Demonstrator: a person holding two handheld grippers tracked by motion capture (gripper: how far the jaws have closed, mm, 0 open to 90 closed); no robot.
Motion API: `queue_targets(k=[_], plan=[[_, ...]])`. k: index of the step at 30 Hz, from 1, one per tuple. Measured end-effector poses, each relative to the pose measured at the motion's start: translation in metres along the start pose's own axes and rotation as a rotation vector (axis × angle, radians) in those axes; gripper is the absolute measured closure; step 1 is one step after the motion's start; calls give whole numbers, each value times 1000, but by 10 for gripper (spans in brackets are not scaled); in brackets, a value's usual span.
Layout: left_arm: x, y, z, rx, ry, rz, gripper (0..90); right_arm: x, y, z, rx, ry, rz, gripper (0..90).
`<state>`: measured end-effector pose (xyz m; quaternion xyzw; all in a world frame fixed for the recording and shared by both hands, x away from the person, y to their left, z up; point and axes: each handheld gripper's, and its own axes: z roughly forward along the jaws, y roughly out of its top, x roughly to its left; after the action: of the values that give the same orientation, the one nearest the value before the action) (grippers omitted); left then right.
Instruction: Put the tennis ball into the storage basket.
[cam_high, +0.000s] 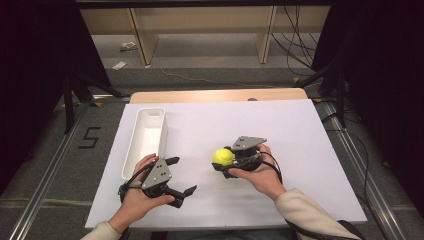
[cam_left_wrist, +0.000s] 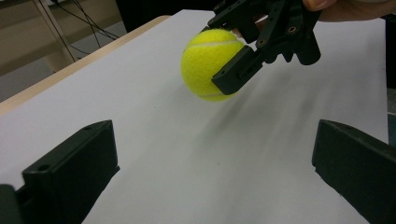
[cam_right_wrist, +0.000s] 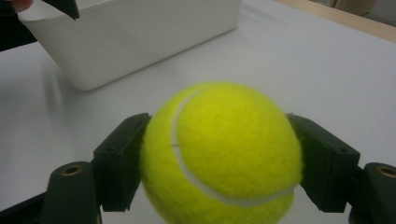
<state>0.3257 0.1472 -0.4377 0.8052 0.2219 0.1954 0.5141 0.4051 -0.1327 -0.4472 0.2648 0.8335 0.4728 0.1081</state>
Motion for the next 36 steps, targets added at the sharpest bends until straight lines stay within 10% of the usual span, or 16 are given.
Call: queue_targets(k=[36], plan=[[-1, 0, 1, 2, -1, -1, 0, -4, 17, -3, -64, -16, 14, 260]])
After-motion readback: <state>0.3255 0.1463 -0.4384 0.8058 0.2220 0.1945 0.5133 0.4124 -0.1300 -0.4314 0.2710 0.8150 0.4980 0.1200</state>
